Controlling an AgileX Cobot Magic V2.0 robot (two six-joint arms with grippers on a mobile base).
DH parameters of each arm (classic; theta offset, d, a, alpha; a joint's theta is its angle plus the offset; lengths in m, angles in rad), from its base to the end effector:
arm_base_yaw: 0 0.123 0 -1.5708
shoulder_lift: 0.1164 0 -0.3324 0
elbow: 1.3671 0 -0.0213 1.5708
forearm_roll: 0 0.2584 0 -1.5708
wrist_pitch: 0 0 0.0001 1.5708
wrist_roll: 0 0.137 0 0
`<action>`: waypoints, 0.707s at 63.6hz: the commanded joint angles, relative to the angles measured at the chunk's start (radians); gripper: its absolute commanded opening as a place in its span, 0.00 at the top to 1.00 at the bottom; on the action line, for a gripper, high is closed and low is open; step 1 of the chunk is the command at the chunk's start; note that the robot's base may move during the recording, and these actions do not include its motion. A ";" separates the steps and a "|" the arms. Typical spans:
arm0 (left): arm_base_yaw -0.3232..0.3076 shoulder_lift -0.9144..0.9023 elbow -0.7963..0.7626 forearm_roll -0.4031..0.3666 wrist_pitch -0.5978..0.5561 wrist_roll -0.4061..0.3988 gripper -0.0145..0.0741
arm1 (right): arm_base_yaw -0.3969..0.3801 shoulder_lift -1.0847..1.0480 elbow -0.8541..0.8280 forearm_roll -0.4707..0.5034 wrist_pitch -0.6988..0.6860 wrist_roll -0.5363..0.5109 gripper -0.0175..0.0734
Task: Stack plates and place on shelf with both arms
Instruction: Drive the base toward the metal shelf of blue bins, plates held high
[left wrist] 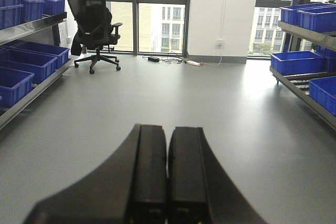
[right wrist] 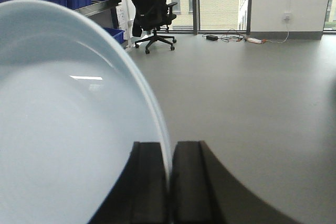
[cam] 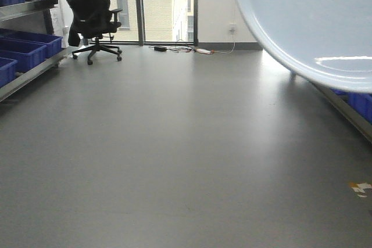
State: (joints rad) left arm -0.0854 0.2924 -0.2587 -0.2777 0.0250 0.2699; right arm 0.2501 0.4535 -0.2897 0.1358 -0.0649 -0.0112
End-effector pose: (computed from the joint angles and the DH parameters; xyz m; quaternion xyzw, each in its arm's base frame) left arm 0.0884 -0.0085 0.2942 0.0295 0.6960 -0.0358 0.7166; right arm 0.1131 0.0277 0.3021 -0.0416 0.7102 0.1277 0.6911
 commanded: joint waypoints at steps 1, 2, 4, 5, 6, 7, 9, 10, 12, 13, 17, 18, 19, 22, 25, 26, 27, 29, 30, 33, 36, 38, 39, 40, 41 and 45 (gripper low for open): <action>-0.005 0.006 -0.035 -0.010 -0.088 -0.004 0.75 | -0.005 0.001 -0.035 -0.001 -0.105 -0.003 0.75; -0.005 0.006 -0.035 -0.010 -0.088 -0.004 0.75 | -0.005 0.001 -0.035 -0.001 -0.105 -0.003 0.75; -0.005 0.006 -0.035 -0.010 -0.088 -0.004 0.75 | -0.005 0.001 -0.035 -0.001 -0.105 -0.003 0.75; -0.005 0.006 -0.035 -0.010 -0.088 -0.004 0.75 | -0.005 0.001 -0.035 -0.001 -0.105 -0.003 0.75; -0.005 0.006 -0.035 -0.010 -0.088 -0.004 0.75 | -0.005 0.001 -0.035 -0.001 -0.105 -0.003 0.75; -0.005 0.006 -0.035 -0.010 -0.088 -0.004 0.75 | -0.005 0.001 -0.035 -0.001 -0.105 -0.003 0.75; -0.005 0.006 -0.035 -0.010 -0.088 -0.004 0.75 | -0.005 0.001 -0.035 -0.001 -0.105 -0.003 0.75; -0.005 0.006 -0.035 -0.010 -0.088 -0.004 0.75 | -0.005 0.001 -0.035 -0.001 -0.105 -0.003 0.75; -0.005 0.006 -0.035 -0.010 -0.088 -0.004 0.75 | -0.005 0.001 -0.035 -0.001 -0.105 -0.003 0.75; -0.005 0.006 -0.035 -0.010 -0.088 -0.004 0.75 | -0.005 0.001 -0.035 -0.001 -0.105 -0.003 0.75; -0.005 0.006 -0.035 -0.010 -0.088 -0.004 0.75 | -0.005 0.001 -0.035 -0.001 -0.105 -0.003 0.75; -0.005 0.006 -0.035 -0.010 -0.088 -0.004 0.75 | -0.005 0.001 -0.035 -0.001 -0.105 -0.003 0.75; -0.005 0.006 -0.035 -0.010 -0.088 -0.004 0.75 | -0.005 0.001 -0.035 -0.001 -0.105 -0.003 0.75; -0.005 0.006 -0.035 -0.010 -0.088 -0.004 0.75 | -0.005 0.001 -0.035 -0.001 -0.105 -0.003 0.75; -0.005 0.006 -0.035 -0.010 -0.088 -0.004 0.75 | -0.005 0.001 -0.035 -0.001 -0.105 -0.003 0.75; -0.005 0.006 -0.035 -0.010 -0.088 -0.004 0.75 | -0.005 0.001 -0.035 -0.001 -0.105 -0.003 0.75; -0.005 0.006 -0.035 -0.010 -0.088 -0.004 0.75 | -0.005 0.001 -0.035 -0.001 -0.105 -0.003 0.75; -0.005 0.006 -0.035 -0.010 -0.088 -0.004 0.75 | -0.005 0.001 -0.035 -0.001 -0.105 -0.003 0.75; -0.005 0.006 -0.035 -0.010 -0.088 -0.004 0.75 | -0.005 0.001 -0.035 -0.001 -0.105 -0.003 0.75; -0.005 0.006 -0.035 -0.010 -0.088 -0.004 0.75 | -0.005 0.001 -0.035 -0.001 -0.105 -0.003 0.75; -0.005 0.006 -0.035 -0.010 -0.088 -0.004 0.75 | -0.005 0.001 -0.035 -0.001 -0.105 -0.003 0.75; -0.005 0.006 -0.035 -0.010 -0.088 -0.004 0.75 | -0.005 0.001 -0.035 -0.001 -0.105 -0.003 0.75; -0.005 0.006 -0.035 -0.010 -0.088 -0.004 0.75 | -0.005 0.001 -0.035 -0.001 -0.105 -0.003 0.75; -0.005 0.006 -0.035 -0.010 -0.088 -0.004 0.75 | -0.005 0.001 -0.035 -0.001 -0.105 -0.003 0.75; -0.005 0.006 -0.035 -0.010 -0.088 -0.004 0.75 | -0.005 0.001 -0.035 -0.001 -0.105 -0.003 0.75; -0.005 0.006 -0.035 -0.010 -0.088 -0.004 0.75 | -0.005 0.001 -0.035 -0.001 -0.105 -0.003 0.75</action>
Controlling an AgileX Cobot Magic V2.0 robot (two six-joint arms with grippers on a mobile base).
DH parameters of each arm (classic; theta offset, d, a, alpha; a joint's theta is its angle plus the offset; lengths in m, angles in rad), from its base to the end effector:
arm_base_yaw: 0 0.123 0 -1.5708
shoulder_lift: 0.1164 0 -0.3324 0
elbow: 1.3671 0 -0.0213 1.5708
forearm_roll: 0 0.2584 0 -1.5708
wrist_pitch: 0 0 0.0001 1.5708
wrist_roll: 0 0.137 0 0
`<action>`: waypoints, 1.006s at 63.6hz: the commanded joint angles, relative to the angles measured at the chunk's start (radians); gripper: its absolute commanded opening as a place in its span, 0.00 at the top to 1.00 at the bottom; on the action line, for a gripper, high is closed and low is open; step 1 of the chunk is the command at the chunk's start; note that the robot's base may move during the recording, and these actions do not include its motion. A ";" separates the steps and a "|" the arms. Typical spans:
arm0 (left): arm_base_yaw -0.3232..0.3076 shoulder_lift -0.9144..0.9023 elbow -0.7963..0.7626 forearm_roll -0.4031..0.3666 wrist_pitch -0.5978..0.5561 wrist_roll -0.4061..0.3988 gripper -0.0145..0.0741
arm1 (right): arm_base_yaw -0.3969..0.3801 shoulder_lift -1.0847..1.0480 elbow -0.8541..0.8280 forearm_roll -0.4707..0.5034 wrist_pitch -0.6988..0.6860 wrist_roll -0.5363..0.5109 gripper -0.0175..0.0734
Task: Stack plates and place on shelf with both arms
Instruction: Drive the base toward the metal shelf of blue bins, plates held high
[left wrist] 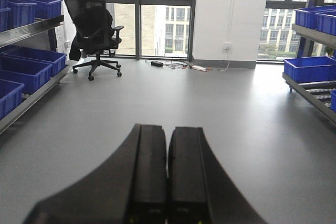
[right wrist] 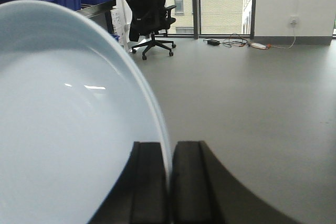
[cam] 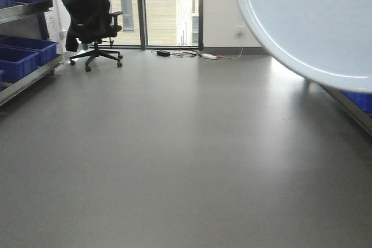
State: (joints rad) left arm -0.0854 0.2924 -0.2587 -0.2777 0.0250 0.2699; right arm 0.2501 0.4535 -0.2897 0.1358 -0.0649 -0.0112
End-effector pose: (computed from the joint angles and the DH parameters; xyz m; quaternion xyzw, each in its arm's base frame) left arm 0.0884 -0.0085 0.2942 0.0295 0.6960 -0.0358 0.7166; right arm 0.1131 0.0277 0.3021 -0.0416 0.7102 0.1277 0.6911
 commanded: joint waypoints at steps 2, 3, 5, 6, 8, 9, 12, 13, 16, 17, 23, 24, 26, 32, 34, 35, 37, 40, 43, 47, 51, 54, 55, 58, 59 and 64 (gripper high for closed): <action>-0.005 0.006 -0.035 -0.010 -0.088 -0.004 0.75 | -0.005 0.001 -0.035 -0.001 -0.105 -0.003 0.75; -0.005 0.006 -0.035 -0.010 -0.088 -0.004 0.75 | -0.005 0.001 -0.035 -0.001 -0.105 -0.003 0.75; -0.005 0.006 -0.035 -0.010 -0.088 -0.004 0.75 | -0.005 0.001 -0.035 -0.001 -0.105 -0.003 0.75; -0.005 0.006 -0.035 -0.010 -0.088 -0.004 0.75 | -0.005 0.001 -0.035 -0.001 -0.105 -0.003 0.75; -0.005 0.006 -0.035 -0.010 -0.088 -0.004 0.75 | -0.005 0.001 -0.035 -0.001 -0.105 -0.003 0.75; -0.005 0.006 -0.035 -0.010 -0.088 -0.004 0.75 | -0.005 0.001 -0.035 -0.001 -0.105 -0.003 0.75; -0.005 0.006 -0.035 -0.010 -0.088 -0.004 0.75 | -0.005 0.001 -0.035 -0.001 -0.105 -0.003 0.75; -0.005 0.006 -0.035 -0.010 -0.088 -0.004 0.75 | -0.005 0.001 -0.035 -0.001 -0.105 -0.003 0.75; -0.005 0.006 -0.035 -0.010 -0.088 -0.004 0.75 | -0.005 0.001 -0.035 -0.001 -0.105 -0.003 0.75; -0.005 0.006 -0.035 -0.010 -0.088 -0.004 0.75 | -0.005 0.001 -0.035 -0.001 -0.105 -0.003 0.75; -0.005 0.006 -0.035 -0.010 -0.088 -0.004 0.75 | -0.005 0.001 -0.035 -0.001 -0.105 -0.003 0.75; -0.005 0.006 -0.035 -0.010 -0.088 -0.004 0.75 | -0.005 0.001 -0.035 -0.001 -0.105 -0.003 0.75; -0.005 0.006 -0.035 -0.010 -0.088 -0.004 0.75 | -0.005 0.001 -0.035 -0.001 -0.105 -0.003 0.75; -0.005 0.006 -0.035 -0.010 -0.088 -0.004 0.75 | -0.005 0.001 -0.035 -0.001 -0.105 -0.003 0.75; -0.005 0.006 -0.035 -0.010 -0.088 -0.004 0.75 | -0.005 0.001 -0.035 -0.001 -0.105 -0.003 0.75; -0.005 0.006 -0.035 -0.010 -0.088 -0.004 0.75 | -0.005 0.001 -0.035 -0.001 -0.105 -0.003 0.75; -0.005 0.006 -0.035 -0.010 -0.088 -0.004 0.75 | -0.005 0.001 -0.035 -0.001 -0.105 -0.003 0.75; -0.005 0.006 -0.035 -0.010 -0.088 -0.004 0.75 | -0.005 0.001 -0.035 -0.001 -0.105 -0.003 0.75; -0.005 0.006 -0.035 -0.010 -0.088 -0.004 0.75 | -0.005 0.001 -0.035 -0.001 -0.105 -0.003 0.75; -0.005 0.006 -0.035 -0.010 -0.088 -0.004 0.75 | -0.005 0.001 -0.035 -0.001 -0.105 -0.003 0.75; -0.005 0.006 -0.035 -0.010 -0.088 -0.004 0.75 | -0.005 0.001 -0.035 -0.001 -0.105 -0.003 0.75; -0.005 0.006 -0.035 -0.010 -0.088 -0.004 0.75 | -0.005 0.001 -0.035 -0.001 -0.105 -0.003 0.75; -0.005 0.006 -0.035 -0.010 -0.088 -0.004 0.75 | -0.005 0.001 -0.035 -0.001 -0.105 -0.003 0.75; -0.005 0.006 -0.035 -0.010 -0.088 -0.004 0.75 | -0.005 0.001 -0.035 -0.001 -0.105 -0.003 0.75; -0.005 0.006 -0.035 -0.010 -0.088 -0.004 0.75 | -0.005 0.001 -0.035 -0.001 -0.105 -0.003 0.75; -0.005 0.006 -0.035 -0.010 -0.088 -0.004 0.75 | -0.005 0.001 -0.035 -0.001 -0.105 -0.003 0.75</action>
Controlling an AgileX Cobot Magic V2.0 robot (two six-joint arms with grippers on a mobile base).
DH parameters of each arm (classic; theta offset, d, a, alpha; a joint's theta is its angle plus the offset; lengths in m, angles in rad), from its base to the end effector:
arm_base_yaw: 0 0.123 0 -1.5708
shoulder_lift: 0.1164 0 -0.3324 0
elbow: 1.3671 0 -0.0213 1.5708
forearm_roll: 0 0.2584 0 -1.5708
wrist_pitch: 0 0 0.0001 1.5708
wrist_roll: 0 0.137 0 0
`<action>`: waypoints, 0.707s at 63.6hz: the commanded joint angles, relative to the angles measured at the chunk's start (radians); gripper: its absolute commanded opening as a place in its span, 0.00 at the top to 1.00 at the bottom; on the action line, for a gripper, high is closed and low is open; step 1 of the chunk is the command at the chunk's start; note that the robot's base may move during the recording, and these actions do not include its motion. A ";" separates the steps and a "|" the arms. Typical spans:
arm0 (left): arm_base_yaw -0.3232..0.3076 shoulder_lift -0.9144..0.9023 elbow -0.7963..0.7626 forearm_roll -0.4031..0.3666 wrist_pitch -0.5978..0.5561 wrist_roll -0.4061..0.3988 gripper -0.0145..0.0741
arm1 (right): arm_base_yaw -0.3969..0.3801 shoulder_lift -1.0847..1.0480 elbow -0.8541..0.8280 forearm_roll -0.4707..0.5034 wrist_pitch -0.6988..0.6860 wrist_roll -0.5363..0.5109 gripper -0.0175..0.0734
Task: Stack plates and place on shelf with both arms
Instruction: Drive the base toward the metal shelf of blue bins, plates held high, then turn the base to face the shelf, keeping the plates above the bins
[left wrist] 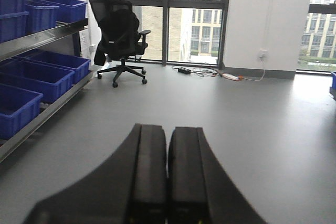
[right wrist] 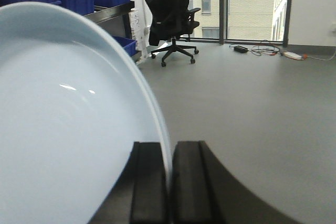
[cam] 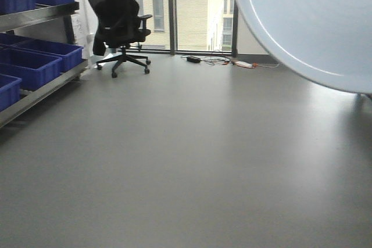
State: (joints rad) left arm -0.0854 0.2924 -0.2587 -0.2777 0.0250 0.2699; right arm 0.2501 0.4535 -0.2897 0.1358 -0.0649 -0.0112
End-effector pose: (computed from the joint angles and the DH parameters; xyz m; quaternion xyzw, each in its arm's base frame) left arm 0.0884 -0.0085 0.2942 0.0295 0.6960 -0.0358 0.7166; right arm 0.1131 0.0277 0.3021 -0.0416 0.7102 0.1277 0.6911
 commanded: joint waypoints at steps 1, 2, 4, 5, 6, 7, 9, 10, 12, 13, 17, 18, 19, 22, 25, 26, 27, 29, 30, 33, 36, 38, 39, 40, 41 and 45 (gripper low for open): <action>-0.005 0.006 -0.035 -0.010 -0.088 -0.004 0.75 | -0.005 0.001 -0.035 -0.001 -0.105 -0.003 0.75; -0.005 0.006 -0.035 -0.010 -0.088 -0.004 0.75 | -0.005 0.001 -0.035 -0.001 -0.105 -0.003 0.75; -0.005 0.006 -0.035 -0.010 -0.088 -0.004 0.75 | -0.005 0.001 -0.035 -0.001 -0.105 -0.003 0.75; -0.005 0.006 -0.035 -0.010 -0.088 -0.004 0.75 | -0.005 0.001 -0.035 -0.001 -0.105 -0.003 0.75; -0.005 0.006 -0.035 -0.010 -0.088 -0.004 0.75 | -0.005 0.001 -0.035 -0.001 -0.105 -0.003 0.75; -0.005 0.006 -0.035 -0.010 -0.088 -0.004 0.75 | -0.005 0.001 -0.035 -0.001 -0.105 -0.003 0.75; -0.005 0.006 -0.035 -0.010 -0.088 -0.004 0.75 | -0.005 0.001 -0.035 -0.001 -0.105 -0.003 0.75; -0.005 0.006 -0.035 -0.010 -0.088 -0.004 0.75 | -0.005 0.001 -0.035 -0.001 -0.105 -0.003 0.75; -0.005 0.006 -0.035 -0.010 -0.088 -0.004 0.75 | -0.005 0.001 -0.035 -0.001 -0.105 -0.003 0.75; -0.005 0.006 -0.035 -0.010 -0.088 -0.004 0.75 | -0.005 0.001 -0.035 -0.001 -0.105 -0.003 0.75; -0.005 0.006 -0.035 -0.010 -0.088 -0.004 0.75 | -0.005 0.001 -0.035 -0.001 -0.105 -0.003 0.75; -0.005 0.006 -0.035 -0.010 -0.088 -0.004 0.75 | -0.005 0.001 -0.035 -0.001 -0.105 -0.003 0.75; -0.005 0.006 -0.035 -0.010 -0.088 -0.004 0.75 | -0.005 0.001 -0.035 -0.001 -0.105 -0.003 0.75; -0.005 0.006 -0.035 -0.010 -0.088 -0.004 0.75 | -0.005 0.001 -0.035 -0.001 -0.105 -0.003 0.75; -0.005 0.006 -0.035 -0.010 -0.088 -0.004 0.75 | -0.005 0.001 -0.035 -0.001 -0.105 -0.003 0.75; -0.005 0.006 -0.035 -0.010 -0.088 -0.004 0.75 | -0.005 0.001 -0.035 -0.001 -0.105 -0.003 0.75; -0.005 0.006 -0.035 -0.010 -0.088 -0.004 0.75 | -0.005 0.001 -0.035 -0.001 -0.105 -0.003 0.75; -0.005 0.006 -0.035 -0.010 -0.088 -0.004 0.75 | -0.005 0.001 -0.035 -0.001 -0.105 -0.003 0.75; -0.005 0.006 -0.035 -0.010 -0.088 -0.004 0.75 | -0.005 0.001 -0.035 -0.001 -0.105 -0.003 0.75; -0.005 0.006 -0.035 -0.010 -0.088 -0.004 0.75 | -0.005 0.001 -0.035 -0.001 -0.105 -0.003 0.75; -0.005 0.006 -0.035 -0.010 -0.088 -0.004 0.75 | -0.005 0.001 -0.035 -0.001 -0.105 -0.003 0.75; -0.005 0.006 -0.035 -0.010 -0.088 -0.004 0.75 | -0.005 0.001 -0.035 -0.001 -0.105 -0.003 0.75; -0.005 0.006 -0.035 -0.010 -0.088 -0.004 0.75 | -0.005 0.001 -0.035 -0.001 -0.105 -0.003 0.75; -0.005 0.006 -0.035 -0.010 -0.088 -0.004 0.75 | -0.005 0.001 -0.035 -0.001 -0.105 -0.003 0.75; -0.005 0.006 -0.035 -0.010 -0.088 -0.004 0.75 | -0.005 0.001 -0.035 -0.001 -0.105 -0.003 0.75; -0.005 0.006 -0.035 -0.010 -0.088 -0.004 0.75 | -0.005 0.001 -0.035 -0.001 -0.105 -0.003 0.75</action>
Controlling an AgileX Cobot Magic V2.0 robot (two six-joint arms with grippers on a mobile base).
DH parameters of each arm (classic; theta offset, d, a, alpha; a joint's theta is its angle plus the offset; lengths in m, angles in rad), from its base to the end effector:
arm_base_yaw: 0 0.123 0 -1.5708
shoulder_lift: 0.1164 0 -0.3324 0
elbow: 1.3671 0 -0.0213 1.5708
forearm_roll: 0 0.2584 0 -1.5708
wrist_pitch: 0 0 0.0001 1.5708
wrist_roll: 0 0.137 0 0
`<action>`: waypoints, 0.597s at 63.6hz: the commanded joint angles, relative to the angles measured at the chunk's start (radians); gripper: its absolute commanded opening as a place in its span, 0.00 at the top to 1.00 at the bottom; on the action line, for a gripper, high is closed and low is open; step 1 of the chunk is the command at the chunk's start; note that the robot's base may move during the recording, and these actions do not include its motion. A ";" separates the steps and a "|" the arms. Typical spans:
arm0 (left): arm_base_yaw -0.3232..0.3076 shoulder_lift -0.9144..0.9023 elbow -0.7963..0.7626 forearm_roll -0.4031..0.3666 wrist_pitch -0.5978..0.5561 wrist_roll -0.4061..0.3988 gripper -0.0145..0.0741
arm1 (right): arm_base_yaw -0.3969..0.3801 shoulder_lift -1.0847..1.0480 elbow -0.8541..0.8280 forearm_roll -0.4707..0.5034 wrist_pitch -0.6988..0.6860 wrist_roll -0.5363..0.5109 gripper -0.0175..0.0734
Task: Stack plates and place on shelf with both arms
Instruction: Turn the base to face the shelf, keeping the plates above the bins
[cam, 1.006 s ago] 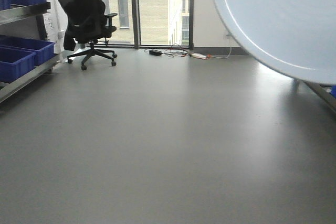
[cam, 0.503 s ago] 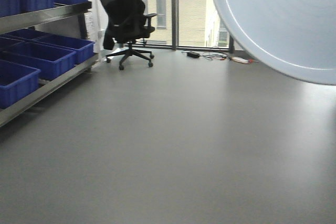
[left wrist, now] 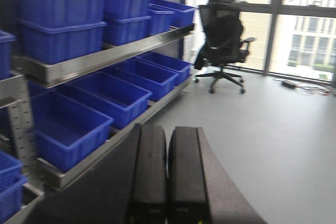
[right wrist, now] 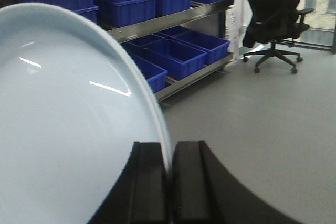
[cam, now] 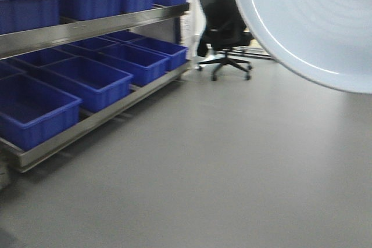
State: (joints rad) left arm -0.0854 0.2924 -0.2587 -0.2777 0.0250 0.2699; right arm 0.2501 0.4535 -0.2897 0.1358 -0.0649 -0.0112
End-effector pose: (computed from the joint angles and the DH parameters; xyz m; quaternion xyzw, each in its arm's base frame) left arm 0.0884 -0.0085 0.2942 0.0295 0.6960 -0.0358 0.7166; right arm 0.1131 0.0277 0.3021 -0.0416 0.7102 0.1277 0.6911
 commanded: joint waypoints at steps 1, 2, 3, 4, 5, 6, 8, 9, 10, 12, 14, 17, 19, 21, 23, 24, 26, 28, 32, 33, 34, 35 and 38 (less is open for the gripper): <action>-0.005 0.006 -0.035 -0.010 -0.088 -0.004 0.75 | -0.005 0.001 -0.035 -0.001 -0.105 -0.003 0.75; -0.005 0.006 -0.035 -0.010 -0.088 -0.004 0.75 | -0.005 0.001 -0.035 -0.001 -0.105 -0.003 0.75; -0.005 0.006 -0.035 -0.010 -0.088 -0.004 0.75 | -0.005 0.001 -0.035 -0.001 -0.105 -0.003 0.75; -0.005 0.006 -0.035 -0.010 -0.088 -0.004 0.75 | -0.005 0.001 -0.035 -0.001 -0.105 -0.003 0.75; -0.005 0.006 -0.035 -0.010 -0.088 -0.004 0.75 | -0.005 0.001 -0.035 -0.001 -0.105 -0.003 0.75; -0.005 0.006 -0.035 -0.010 -0.088 -0.004 0.75 | -0.005 0.001 -0.035 -0.001 -0.105 -0.003 0.75; -0.005 0.006 -0.035 -0.010 -0.088 -0.004 0.75 | -0.005 0.001 -0.035 -0.001 -0.105 -0.003 0.75; -0.005 0.006 -0.035 -0.010 -0.088 -0.004 0.75 | -0.005 0.001 -0.035 -0.001 -0.105 -0.003 0.75; -0.005 0.006 -0.035 -0.010 -0.088 -0.004 0.75 | -0.005 0.001 -0.035 -0.001 -0.105 -0.003 0.75; -0.005 0.006 -0.035 -0.010 -0.088 -0.004 0.75 | -0.005 0.001 -0.035 -0.001 -0.105 -0.003 0.75; -0.005 0.006 -0.035 -0.010 -0.088 -0.004 0.75 | -0.005 0.001 -0.035 -0.001 -0.105 -0.003 0.75; -0.005 0.006 -0.035 -0.010 -0.088 -0.004 0.75 | -0.005 0.001 -0.035 -0.001 -0.105 -0.003 0.75; -0.005 0.006 -0.035 -0.010 -0.088 -0.004 0.75 | -0.005 0.001 -0.035 -0.001 -0.105 -0.003 0.75; -0.005 0.006 -0.035 -0.010 -0.088 -0.004 0.75 | -0.005 0.001 -0.035 -0.001 -0.105 -0.003 0.75; -0.005 0.006 -0.035 -0.010 -0.088 -0.004 0.75 | -0.005 0.001 -0.035 -0.001 -0.105 -0.003 0.75; -0.005 0.006 -0.035 -0.010 -0.088 -0.004 0.75 | -0.005 0.001 -0.035 -0.001 -0.105 -0.003 0.75; -0.005 0.006 -0.035 -0.010 -0.088 -0.004 0.75 | -0.005 0.001 -0.035 -0.001 -0.105 -0.003 0.75; -0.005 0.006 -0.035 -0.010 -0.088 -0.004 0.75 | -0.005 0.001 -0.035 -0.001 -0.105 -0.003 0.75; -0.005 0.006 -0.035 -0.010 -0.088 -0.004 0.75 | -0.005 0.001 -0.035 -0.001 -0.105 -0.003 0.75; -0.005 0.006 -0.035 -0.010 -0.088 -0.004 0.75 | -0.005 0.001 -0.035 -0.001 -0.105 -0.003 0.75; -0.005 0.006 -0.035 -0.010 -0.088 -0.004 0.75 | -0.005 0.001 -0.035 -0.001 -0.105 -0.003 0.75; -0.005 0.006 -0.035 -0.010 -0.088 -0.004 0.75 | -0.005 0.001 -0.035 -0.001 -0.105 -0.003 0.75; -0.005 0.006 -0.035 -0.010 -0.088 -0.004 0.75 | -0.005 0.001 -0.035 -0.001 -0.105 -0.003 0.75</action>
State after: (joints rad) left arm -0.0854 0.2924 -0.2587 -0.2777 0.0250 0.2699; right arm 0.2501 0.4535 -0.2897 0.1358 -0.0649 -0.0112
